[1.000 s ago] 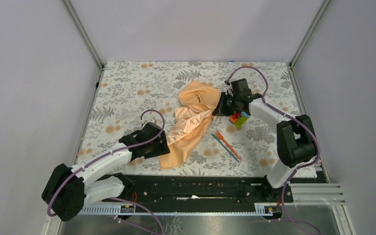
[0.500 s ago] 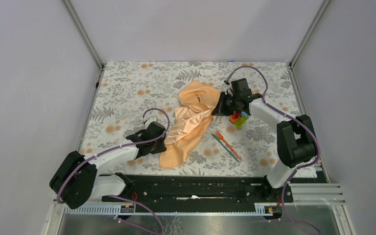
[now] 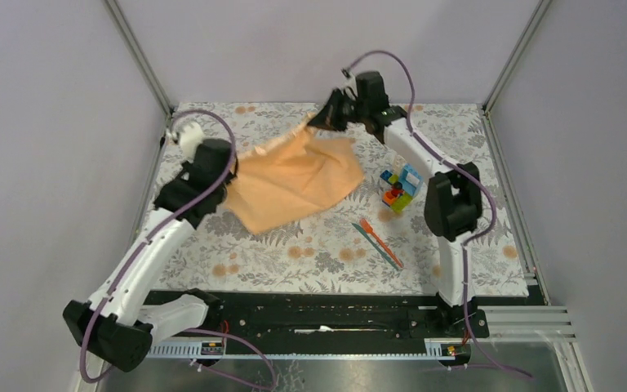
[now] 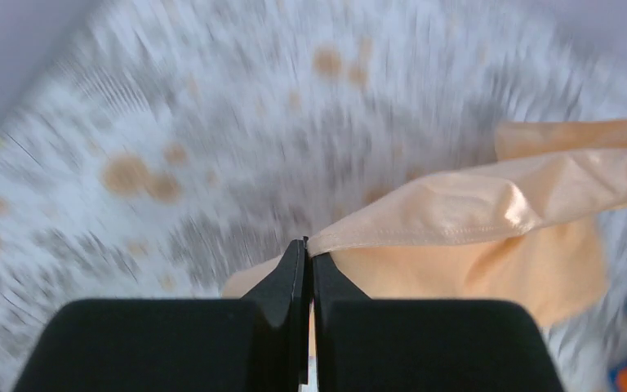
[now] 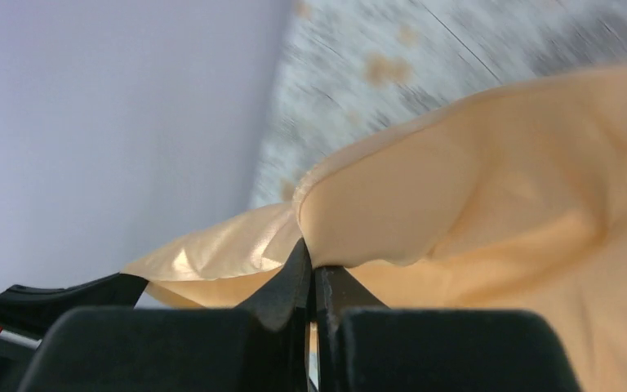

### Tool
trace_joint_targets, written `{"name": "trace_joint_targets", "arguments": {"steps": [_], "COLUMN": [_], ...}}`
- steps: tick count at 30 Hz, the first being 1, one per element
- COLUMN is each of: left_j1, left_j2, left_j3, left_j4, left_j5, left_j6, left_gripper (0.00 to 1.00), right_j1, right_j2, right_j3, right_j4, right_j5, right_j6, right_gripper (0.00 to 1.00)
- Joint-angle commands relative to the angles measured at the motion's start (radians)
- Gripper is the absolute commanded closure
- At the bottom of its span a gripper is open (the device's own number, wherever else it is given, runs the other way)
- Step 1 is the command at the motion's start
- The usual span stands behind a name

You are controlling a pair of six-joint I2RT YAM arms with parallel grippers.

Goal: Fold the napkin into a case and place the utensils inside
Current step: Flatten out the crumpled napkin at the center of the board.

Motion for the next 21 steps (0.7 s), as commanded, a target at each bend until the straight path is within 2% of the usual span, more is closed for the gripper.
{"name": "trace_joint_targets", "arguments": {"steps": [1, 4, 5, 7, 10, 13, 18, 21], "left_j1": [0.077, 0.079, 0.077, 0.078, 0.078, 0.077, 0.075, 0.075], "left_j2": [-0.007, -0.013, -0.02, -0.044, -0.095, -0.146, -0.294, -0.397], "left_j3": [0.322, 0.521, 0.587, 0.633, 0.597, 0.471, 0.145, 0.007], "left_j4": [-0.036, 0.004, 0.004, 0.003, -0.027, -0.06, -0.004, 0.02], "left_j5": [-0.235, -0.239, -0.219, -0.131, 0.082, 0.323, 0.81, 0.963], "left_j6": [0.355, 0.547, 0.574, 0.607, 0.591, 0.523, 0.38, 0.293], "left_gripper": [1.0, 1.0, 1.0, 1.0, 1.0, 1.0, 1.0, 1.0], "right_j1": [0.058, 0.061, 0.058, 0.05, 0.043, 0.028, -0.011, -0.013], "right_j2": [0.142, 0.241, 0.26, 0.237, 0.138, 0.032, -0.12, -0.195], "right_j3": [0.484, 0.772, 0.815, 0.784, 0.557, 0.319, -0.005, -0.172], "right_j4": [0.059, 0.109, 0.133, 0.213, 0.28, 0.355, 0.331, 0.224], "right_j5": [-0.122, -0.166, -0.18, -0.212, -0.243, -0.299, -0.379, -0.406], "right_j6": [0.198, 0.326, 0.375, 0.417, 0.393, 0.362, 0.236, 0.109], "right_gripper": [1.0, 1.0, 1.0, 1.0, 1.0, 1.0, 1.0, 1.0]}}
